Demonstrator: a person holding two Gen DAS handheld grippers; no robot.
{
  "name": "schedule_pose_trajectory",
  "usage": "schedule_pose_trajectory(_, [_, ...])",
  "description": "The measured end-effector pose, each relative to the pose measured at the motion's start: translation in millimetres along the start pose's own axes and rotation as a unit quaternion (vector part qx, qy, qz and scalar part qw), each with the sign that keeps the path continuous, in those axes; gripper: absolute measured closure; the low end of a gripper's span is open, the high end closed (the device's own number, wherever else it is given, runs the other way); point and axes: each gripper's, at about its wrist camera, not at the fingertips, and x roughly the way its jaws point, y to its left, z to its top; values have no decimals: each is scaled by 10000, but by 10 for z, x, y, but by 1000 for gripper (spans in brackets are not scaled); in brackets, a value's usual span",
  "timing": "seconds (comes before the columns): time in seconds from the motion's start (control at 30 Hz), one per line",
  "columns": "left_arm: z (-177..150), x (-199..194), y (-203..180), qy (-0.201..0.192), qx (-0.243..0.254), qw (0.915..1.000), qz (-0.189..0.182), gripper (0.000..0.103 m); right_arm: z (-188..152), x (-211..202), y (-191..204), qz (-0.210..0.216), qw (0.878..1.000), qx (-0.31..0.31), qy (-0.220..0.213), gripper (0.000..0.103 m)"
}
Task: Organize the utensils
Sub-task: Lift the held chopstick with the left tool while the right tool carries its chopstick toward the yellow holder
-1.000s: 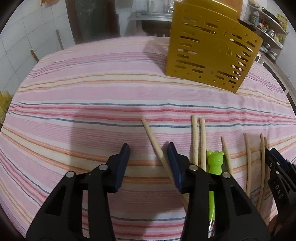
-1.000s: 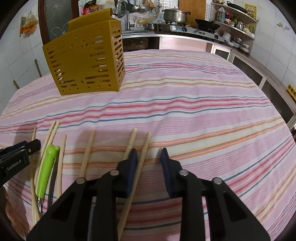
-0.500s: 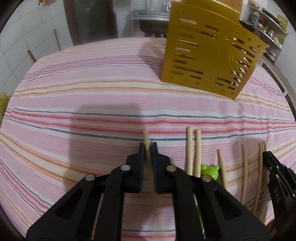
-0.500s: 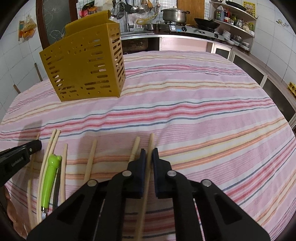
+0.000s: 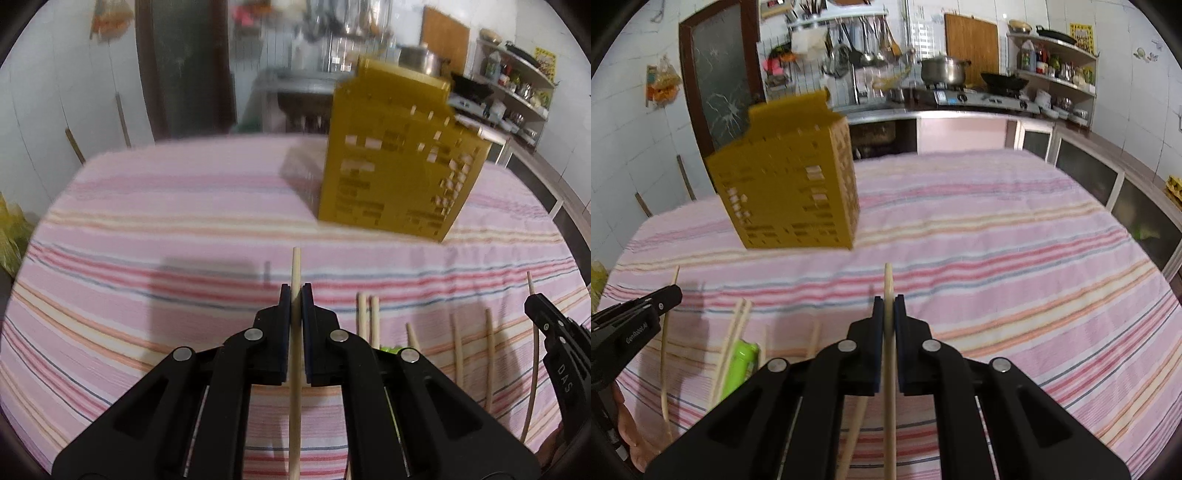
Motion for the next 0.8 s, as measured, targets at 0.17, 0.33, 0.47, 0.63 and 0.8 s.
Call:
schedule_pose_trajectory(0.17, [81,-304,2,-570,107,9983,33,99,133,-192,27,152,9990,-36,-427,97])
schedule_pose_trajectory(0.33, [136,-581,31,-980,153,9951,13,99,242,-310,19,307,9967,-45,-755,97])
schedule_pose_trajectory(0.47, [164,-693,39,-1197,173,9927,23,99,318,-410,7,391,9939,-60,-1027,97])
schedule_pose_trajectory(0.63, [164,-826,64,-1468,181,9890,-31,99,364,-510,7,473,9901,-97,-1315,97])
schedule_pose_trajectory(0.8, [133,-936,104,-1761,288,9839,-38,99,360,-556,24,579,9870,-136,-1495,97])
